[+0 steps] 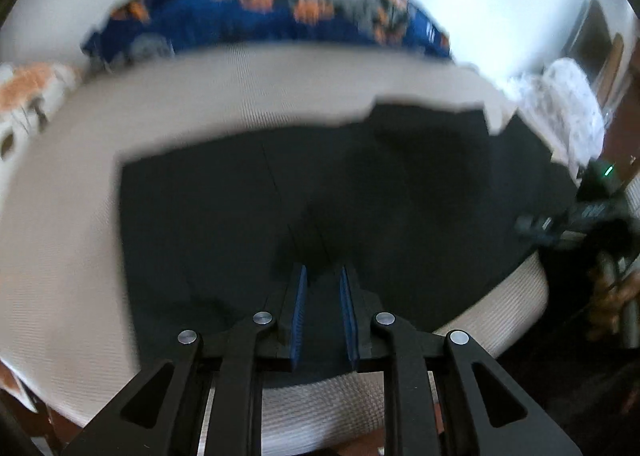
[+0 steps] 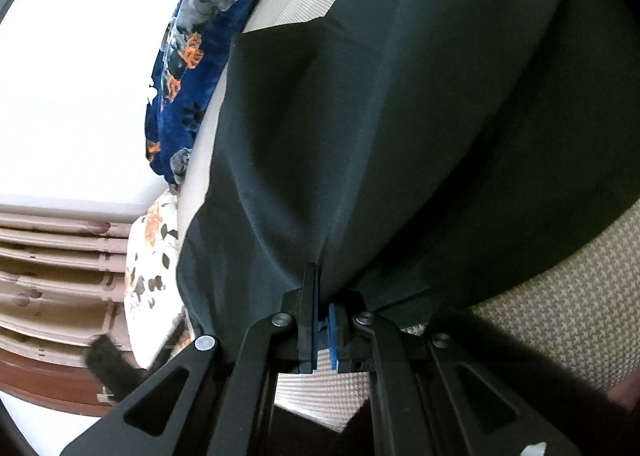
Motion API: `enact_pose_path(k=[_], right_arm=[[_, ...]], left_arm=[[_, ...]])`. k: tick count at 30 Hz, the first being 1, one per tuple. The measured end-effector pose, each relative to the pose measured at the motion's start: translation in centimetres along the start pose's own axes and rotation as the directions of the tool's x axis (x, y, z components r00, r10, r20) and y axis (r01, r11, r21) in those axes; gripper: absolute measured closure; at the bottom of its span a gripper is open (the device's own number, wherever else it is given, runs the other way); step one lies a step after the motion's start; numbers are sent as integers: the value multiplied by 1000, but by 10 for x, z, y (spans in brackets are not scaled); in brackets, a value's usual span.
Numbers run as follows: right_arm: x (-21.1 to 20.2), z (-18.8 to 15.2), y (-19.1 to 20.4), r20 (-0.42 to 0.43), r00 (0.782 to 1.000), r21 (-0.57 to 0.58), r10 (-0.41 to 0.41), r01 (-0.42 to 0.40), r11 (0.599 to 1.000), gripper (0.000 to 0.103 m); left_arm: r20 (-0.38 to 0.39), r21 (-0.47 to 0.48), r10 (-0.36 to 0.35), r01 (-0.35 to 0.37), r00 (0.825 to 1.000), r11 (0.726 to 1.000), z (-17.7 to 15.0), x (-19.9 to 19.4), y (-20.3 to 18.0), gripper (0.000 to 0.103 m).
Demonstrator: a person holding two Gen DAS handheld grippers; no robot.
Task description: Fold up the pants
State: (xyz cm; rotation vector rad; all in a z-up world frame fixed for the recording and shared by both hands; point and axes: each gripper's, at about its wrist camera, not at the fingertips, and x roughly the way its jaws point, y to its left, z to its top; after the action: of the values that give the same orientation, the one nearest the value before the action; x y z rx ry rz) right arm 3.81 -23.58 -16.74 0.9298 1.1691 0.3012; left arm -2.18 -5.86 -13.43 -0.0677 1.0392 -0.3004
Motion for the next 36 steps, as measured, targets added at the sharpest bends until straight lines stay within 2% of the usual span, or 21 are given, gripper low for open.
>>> enact_pose_path(k=[1,3,6,9,13,15,16,18,19,20,21,23,25,29,36], right_arm=[[-1,2,-1,-7,1000,1,12,-12,1000,96],[-8,10,1,-6,1000,-20,25,-25,999,95],[-23,34,0,38,999,-78,14,-11,997,92],[-40,72,-17,100,994,-76,42,-34,997,88],[-76,130,-50,239,971,-46,16,-5,999,85],[-101,159,-70,324,946,-11,12,-9,1000,78],[-114,174,-83,367,930,16,3,-10,1000,77],[-129,194,-103,403,915,57,14,-41,998,76],[-135,203,-112,412,911,81,11,-49,995,76],[-141,210,-121,428,904,111,-11,-41,993,81],[-146,216,-131,444,896,132,-18,-45,990,97],[-155,219,-143,456,889,168,-45,-37,985,98],[-161,214,-148,467,884,179,-32,-59,982,99],[-190,190,-147,505,862,137,-46,-27,990,99],[-221,151,-172,486,870,180,-86,-4,984,100]], left_arm=[[-23,-30,-8,7,1000,1000,-5,7,4,84],[4,-84,-38,38,999,996,-11,5,11,84],[-6,-101,-40,39,999,994,-14,5,13,84],[-11,-94,-31,30,999,995,-13,5,13,84],[-19,-84,-20,19,1000,996,-13,4,12,84],[-25,-79,-14,12,1000,997,-11,6,10,84],[-27,-76,-10,8,1000,997,-11,6,10,84],[-29,-71,-3,1,1000,997,-10,6,8,84],[-31,-72,-1,-1,1000,997,-10,7,8,84],[-32,-72,-1,-2,999,997,-10,6,8,84],[-34,-72,1,-3,999,997,-9,7,8,84],[-38,-68,4,-7,999,998,-8,7,7,84],[-42,-67,9,-12,999,998,-7,8,7,84],[-51,-65,5,-8,999,998,-6,8,8,84],[-53,-65,-9,5,999,998,-5,9,10,84]])
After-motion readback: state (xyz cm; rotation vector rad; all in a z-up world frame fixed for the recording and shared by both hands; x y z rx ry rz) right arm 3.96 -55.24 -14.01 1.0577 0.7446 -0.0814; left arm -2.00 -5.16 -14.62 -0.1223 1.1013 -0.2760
